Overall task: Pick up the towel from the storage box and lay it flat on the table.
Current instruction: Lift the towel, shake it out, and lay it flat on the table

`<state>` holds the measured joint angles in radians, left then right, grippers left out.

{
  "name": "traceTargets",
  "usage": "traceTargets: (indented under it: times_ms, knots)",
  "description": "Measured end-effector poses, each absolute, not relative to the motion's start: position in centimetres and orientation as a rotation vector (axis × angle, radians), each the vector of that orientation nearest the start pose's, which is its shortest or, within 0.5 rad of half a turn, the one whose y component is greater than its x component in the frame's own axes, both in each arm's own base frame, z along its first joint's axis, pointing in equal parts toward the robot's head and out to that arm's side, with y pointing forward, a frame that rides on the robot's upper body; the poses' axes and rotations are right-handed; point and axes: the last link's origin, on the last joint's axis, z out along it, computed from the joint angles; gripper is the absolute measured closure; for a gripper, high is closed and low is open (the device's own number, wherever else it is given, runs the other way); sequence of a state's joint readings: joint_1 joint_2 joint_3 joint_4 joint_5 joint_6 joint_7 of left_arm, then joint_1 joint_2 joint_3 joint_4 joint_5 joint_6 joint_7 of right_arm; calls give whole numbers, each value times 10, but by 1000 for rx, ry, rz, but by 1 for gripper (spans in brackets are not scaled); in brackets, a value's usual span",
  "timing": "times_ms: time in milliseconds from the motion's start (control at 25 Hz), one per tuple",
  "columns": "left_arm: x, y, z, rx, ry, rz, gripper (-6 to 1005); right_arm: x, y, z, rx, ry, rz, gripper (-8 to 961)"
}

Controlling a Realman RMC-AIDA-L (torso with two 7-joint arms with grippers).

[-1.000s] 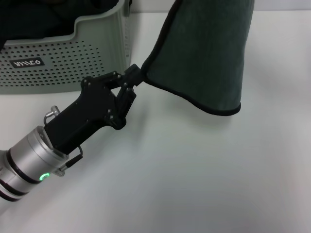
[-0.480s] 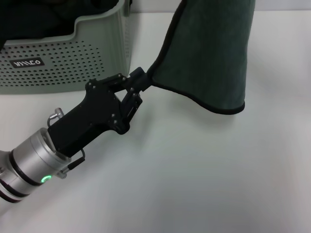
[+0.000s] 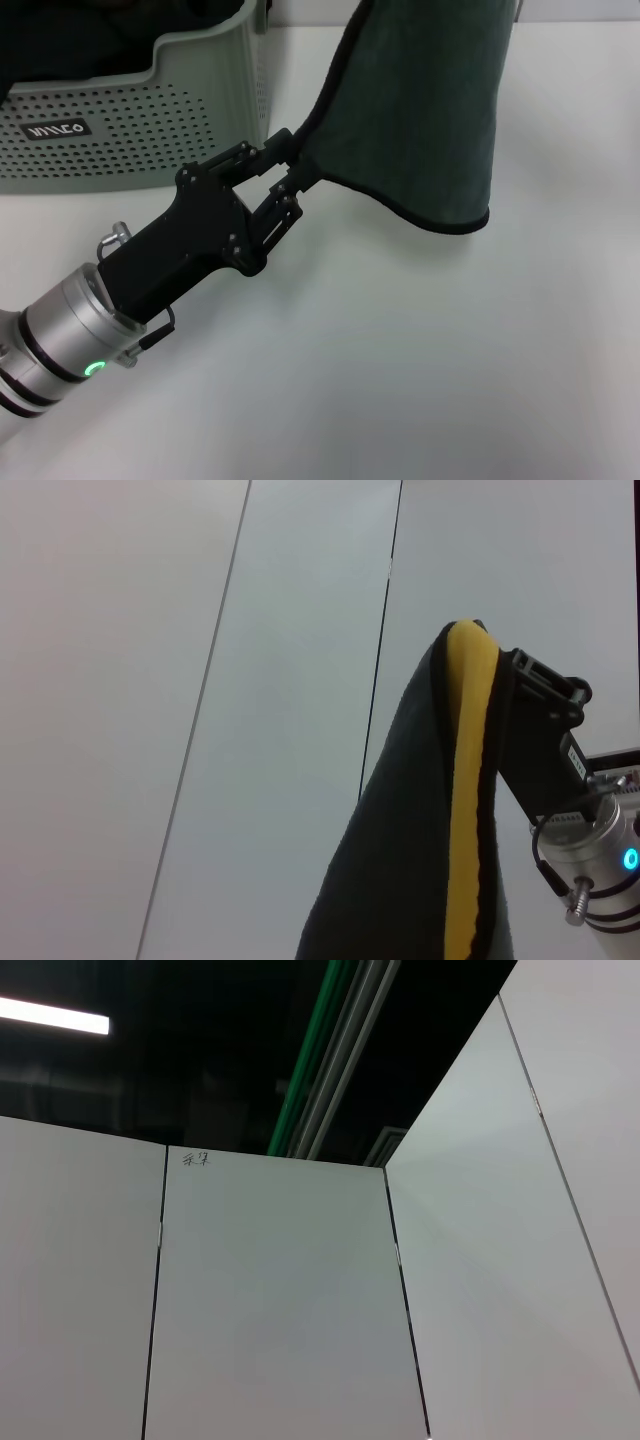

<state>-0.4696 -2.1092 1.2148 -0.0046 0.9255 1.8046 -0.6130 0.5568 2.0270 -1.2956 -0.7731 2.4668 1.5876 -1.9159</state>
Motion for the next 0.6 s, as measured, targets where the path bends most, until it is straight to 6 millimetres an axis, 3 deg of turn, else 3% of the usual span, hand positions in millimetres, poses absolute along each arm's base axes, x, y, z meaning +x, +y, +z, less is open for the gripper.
traceTargets:
  times_ms: [240,600]
  knots:
    - [-244,257,-45,-2192,-368,-1445,673,111,353,73,-2212,36,1837,936]
    - [-244,257,-45,-2185,-364,-1445,677,112,355,66,-2224,78,1845,935]
